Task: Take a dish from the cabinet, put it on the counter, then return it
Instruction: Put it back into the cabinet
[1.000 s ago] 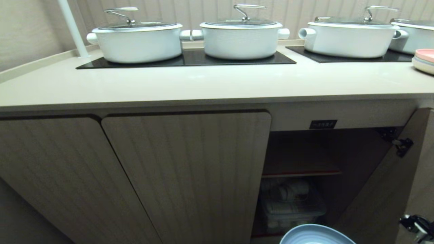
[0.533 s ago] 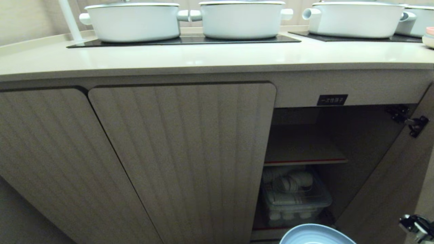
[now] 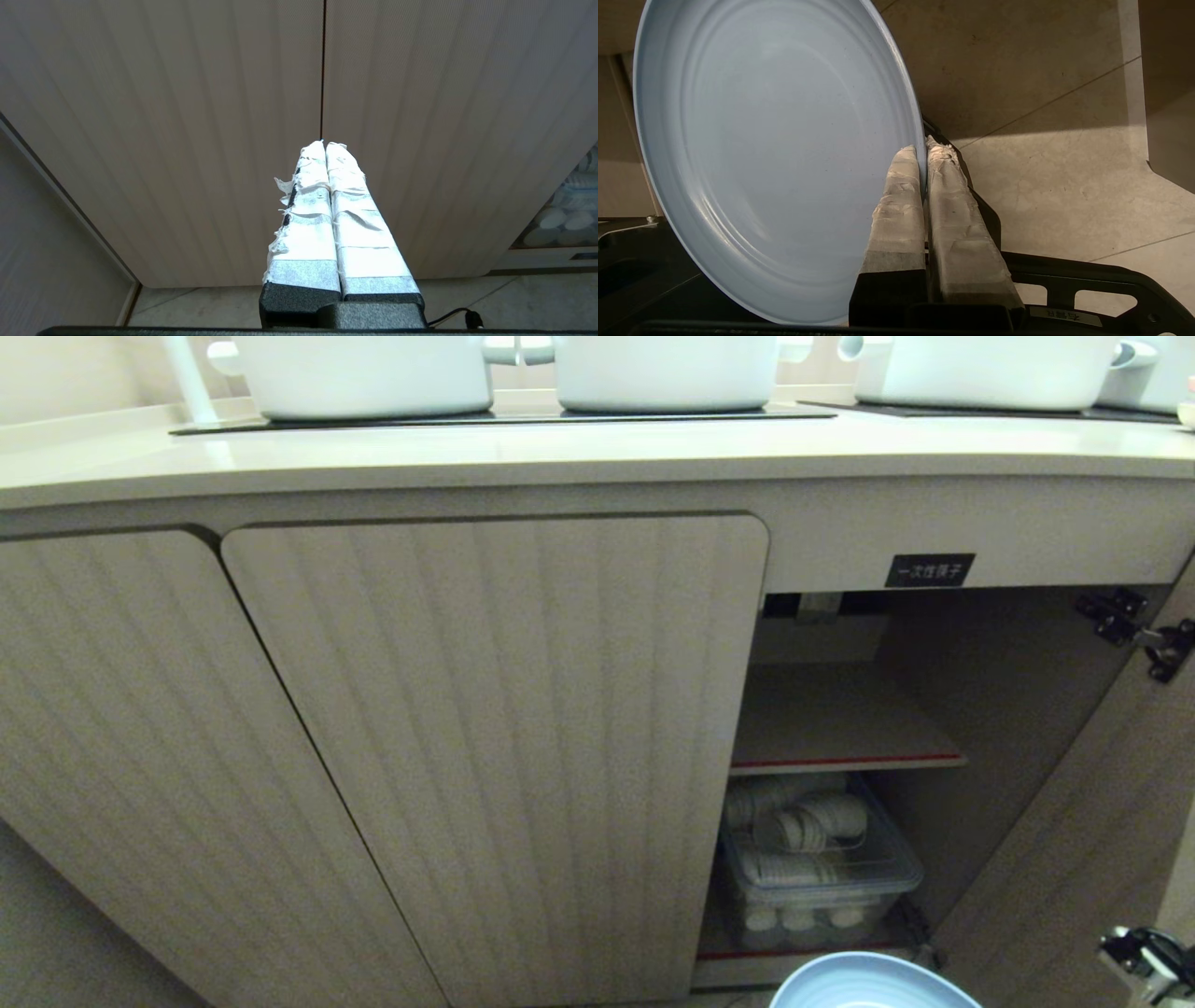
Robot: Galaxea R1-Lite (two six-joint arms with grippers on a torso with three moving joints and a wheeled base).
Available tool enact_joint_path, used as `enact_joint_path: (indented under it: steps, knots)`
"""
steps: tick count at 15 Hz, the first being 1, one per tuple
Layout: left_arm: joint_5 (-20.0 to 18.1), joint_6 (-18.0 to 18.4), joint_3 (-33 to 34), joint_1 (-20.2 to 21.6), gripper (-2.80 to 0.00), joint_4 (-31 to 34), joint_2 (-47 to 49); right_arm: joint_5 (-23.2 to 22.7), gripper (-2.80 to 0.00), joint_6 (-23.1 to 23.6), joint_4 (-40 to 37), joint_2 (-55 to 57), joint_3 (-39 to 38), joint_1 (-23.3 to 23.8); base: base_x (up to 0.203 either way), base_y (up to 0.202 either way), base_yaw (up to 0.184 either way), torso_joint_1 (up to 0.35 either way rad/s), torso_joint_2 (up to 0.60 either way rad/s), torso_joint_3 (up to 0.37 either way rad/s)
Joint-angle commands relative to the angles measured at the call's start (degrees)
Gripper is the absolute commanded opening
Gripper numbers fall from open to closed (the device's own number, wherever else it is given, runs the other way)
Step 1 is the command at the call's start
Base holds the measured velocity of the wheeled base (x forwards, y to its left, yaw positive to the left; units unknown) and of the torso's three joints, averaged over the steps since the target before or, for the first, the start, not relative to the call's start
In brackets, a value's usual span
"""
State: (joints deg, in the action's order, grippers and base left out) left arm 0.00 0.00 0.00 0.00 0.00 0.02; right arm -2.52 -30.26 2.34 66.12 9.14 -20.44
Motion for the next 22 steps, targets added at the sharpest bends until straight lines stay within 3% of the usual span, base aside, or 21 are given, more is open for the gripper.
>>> enact_joint_path:
  steps: [1,22]
  knots:
    - [0.0,0.0,0.0,0.0,-2.8,0.0,0.0,0.0,-2.8,-0.2,0.0,0.1,0.1,0.0,0.0,0.0,0.0,0.0,0.0,0.0]
    - [0.0,0.0,0.0,0.0,-2.8,0.0,0.0,0.0,-2.8,-0.2,0.1,-0.3,0.8,0.0,0.0,0.0,0.0,0.0,0.0,0.0]
